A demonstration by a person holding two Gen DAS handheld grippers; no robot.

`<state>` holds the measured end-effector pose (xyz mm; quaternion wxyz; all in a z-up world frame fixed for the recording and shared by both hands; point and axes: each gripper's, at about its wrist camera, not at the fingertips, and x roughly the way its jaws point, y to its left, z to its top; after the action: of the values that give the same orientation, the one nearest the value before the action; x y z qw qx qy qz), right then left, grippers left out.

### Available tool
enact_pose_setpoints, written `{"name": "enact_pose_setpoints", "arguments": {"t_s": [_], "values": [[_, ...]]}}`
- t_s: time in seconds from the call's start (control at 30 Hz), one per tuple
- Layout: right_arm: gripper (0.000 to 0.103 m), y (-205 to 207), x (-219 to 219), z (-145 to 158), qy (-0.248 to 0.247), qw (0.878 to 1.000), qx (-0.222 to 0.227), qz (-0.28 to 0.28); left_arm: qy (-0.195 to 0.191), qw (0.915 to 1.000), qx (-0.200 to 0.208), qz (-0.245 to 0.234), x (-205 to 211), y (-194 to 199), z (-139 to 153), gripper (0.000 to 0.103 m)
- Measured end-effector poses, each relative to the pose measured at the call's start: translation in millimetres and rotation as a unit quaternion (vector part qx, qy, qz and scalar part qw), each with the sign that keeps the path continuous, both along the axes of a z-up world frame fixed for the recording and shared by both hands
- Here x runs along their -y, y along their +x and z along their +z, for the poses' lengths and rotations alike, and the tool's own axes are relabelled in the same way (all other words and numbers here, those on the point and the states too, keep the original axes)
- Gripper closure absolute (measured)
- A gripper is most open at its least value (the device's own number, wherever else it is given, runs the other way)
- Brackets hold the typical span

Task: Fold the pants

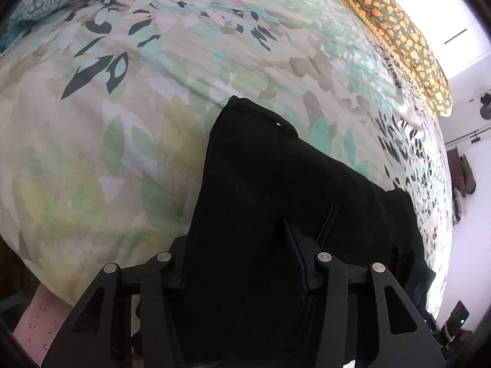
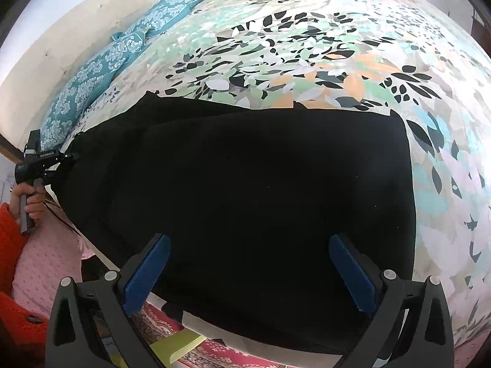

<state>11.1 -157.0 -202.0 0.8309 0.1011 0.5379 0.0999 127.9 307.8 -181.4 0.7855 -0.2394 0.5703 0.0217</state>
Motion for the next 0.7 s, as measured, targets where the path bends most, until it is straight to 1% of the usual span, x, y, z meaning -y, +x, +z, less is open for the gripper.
{"name": "enact_pose_setpoints", "arguments": {"t_s": [0.1,0.2,0.3,0.43,0.57,0.63,0.7], "values": [[0.0,-1,0,0,0.001,1.0,0.0,-0.001,0.009,1.0,0.001,-0.001,2,0,2,0.055],[0.0,-1,1,0,0.001,1.0,0.0,-0.002,0.022,0.9997,0.004,-0.005,4,-1,4,0.06],[0.0,-1,1,0,0.003,1.0,0.0,-0.004,0.044,0.999,0.005,-0.012,9,-2,7,0.066],[0.0,-1,3,1,0.011,1.0,0.0,-0.009,0.057,0.9983,0.006,-0.003,12,-5,17,0.078],[0.0,-2,9,4,0.033,0.999,0.002,-0.022,0.057,0.9981,0.023,-0.001,23,-14,48,0.085],[0.0,-2,12,5,0.05,0.998,0.003,-0.031,0.043,0.9982,0.042,-0.007,32,-20,71,0.086],[0.001,-3,15,8,0.068,0.997,0.005,-0.039,0.016,0.9977,0.064,-0.019,45,-25,97,0.086]]}}
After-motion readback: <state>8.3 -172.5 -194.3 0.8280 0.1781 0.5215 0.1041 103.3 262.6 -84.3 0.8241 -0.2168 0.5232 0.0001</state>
